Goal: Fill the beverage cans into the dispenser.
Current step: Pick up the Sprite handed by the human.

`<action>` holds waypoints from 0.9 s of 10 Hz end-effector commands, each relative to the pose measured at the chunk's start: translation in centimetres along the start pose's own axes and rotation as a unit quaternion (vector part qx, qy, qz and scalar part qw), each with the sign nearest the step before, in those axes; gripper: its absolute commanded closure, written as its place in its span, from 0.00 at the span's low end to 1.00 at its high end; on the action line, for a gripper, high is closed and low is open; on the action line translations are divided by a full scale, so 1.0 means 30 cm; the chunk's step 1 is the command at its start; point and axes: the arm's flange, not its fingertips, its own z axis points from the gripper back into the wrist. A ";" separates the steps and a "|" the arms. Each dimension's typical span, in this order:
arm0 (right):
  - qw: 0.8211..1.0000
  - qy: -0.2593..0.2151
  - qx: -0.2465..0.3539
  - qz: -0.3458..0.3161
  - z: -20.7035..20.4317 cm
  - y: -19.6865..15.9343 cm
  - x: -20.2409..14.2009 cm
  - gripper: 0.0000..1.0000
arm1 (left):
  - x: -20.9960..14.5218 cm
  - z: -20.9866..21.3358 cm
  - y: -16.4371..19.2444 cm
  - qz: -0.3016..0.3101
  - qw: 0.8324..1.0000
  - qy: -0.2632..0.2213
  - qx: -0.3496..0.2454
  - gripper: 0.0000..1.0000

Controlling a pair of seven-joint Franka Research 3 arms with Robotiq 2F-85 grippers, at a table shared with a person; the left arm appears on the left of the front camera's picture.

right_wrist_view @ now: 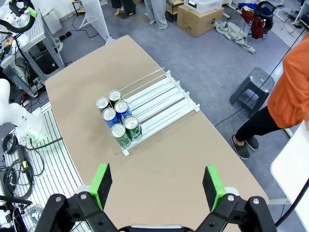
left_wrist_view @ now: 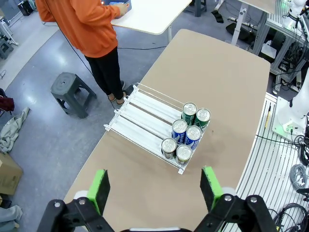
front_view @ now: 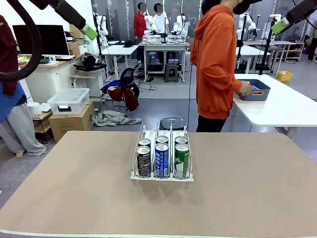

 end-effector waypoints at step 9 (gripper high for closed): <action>1.000 -0.001 -0.003 -0.001 0.001 -0.004 0.001 0.00 | -0.002 0.003 -0.005 -0.003 1.000 0.003 -0.003 0.00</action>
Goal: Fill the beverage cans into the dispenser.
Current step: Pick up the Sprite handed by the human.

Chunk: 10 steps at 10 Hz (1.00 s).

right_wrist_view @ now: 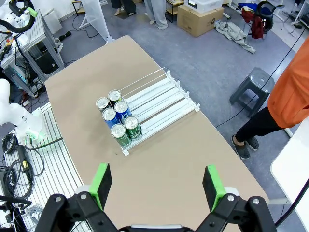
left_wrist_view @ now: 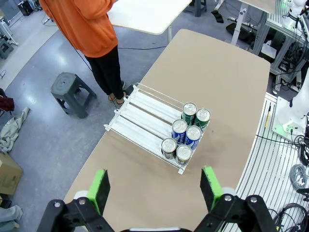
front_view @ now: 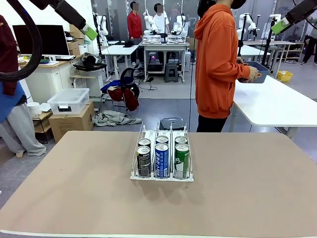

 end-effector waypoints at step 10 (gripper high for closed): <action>1.000 -0.001 -0.003 -0.001 0.001 -0.004 0.001 0.00 | -0.002 0.003 -0.005 -0.003 1.000 0.003 -0.003 0.00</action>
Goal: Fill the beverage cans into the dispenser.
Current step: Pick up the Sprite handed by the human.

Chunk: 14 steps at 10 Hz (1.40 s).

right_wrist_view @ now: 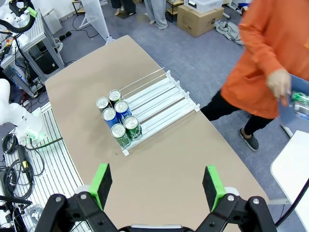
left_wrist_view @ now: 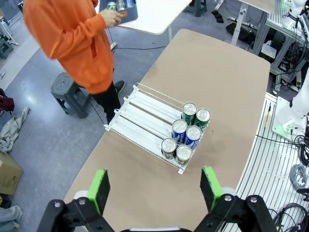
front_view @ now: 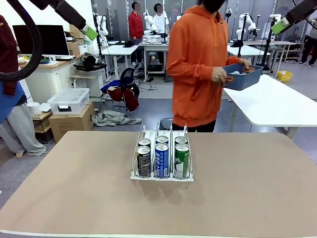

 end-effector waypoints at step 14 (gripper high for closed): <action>1.000 -0.001 -0.003 -0.001 0.001 -0.004 0.001 0.00 | -0.002 0.003 -0.005 -0.003 1.000 0.003 -0.003 0.00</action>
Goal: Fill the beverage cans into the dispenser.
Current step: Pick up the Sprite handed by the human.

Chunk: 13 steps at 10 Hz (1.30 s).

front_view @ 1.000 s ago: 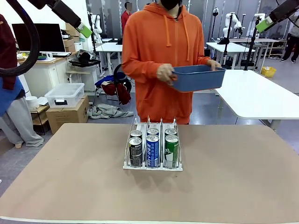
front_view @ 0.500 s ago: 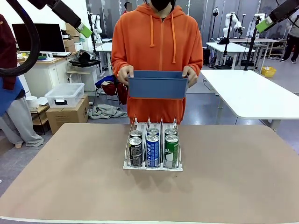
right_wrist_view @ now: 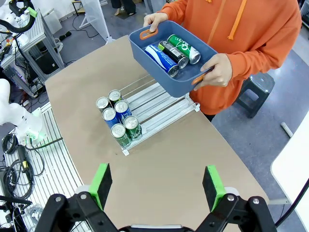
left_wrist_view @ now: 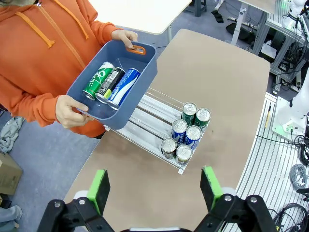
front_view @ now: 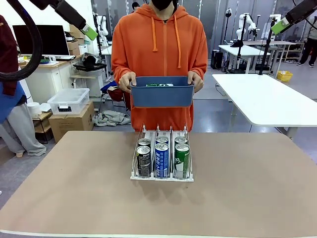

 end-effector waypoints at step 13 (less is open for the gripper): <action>1.000 -0.001 -0.003 -0.001 0.001 -0.004 0.001 0.00 | -0.002 0.003 -0.005 -0.003 1.000 0.003 -0.003 0.00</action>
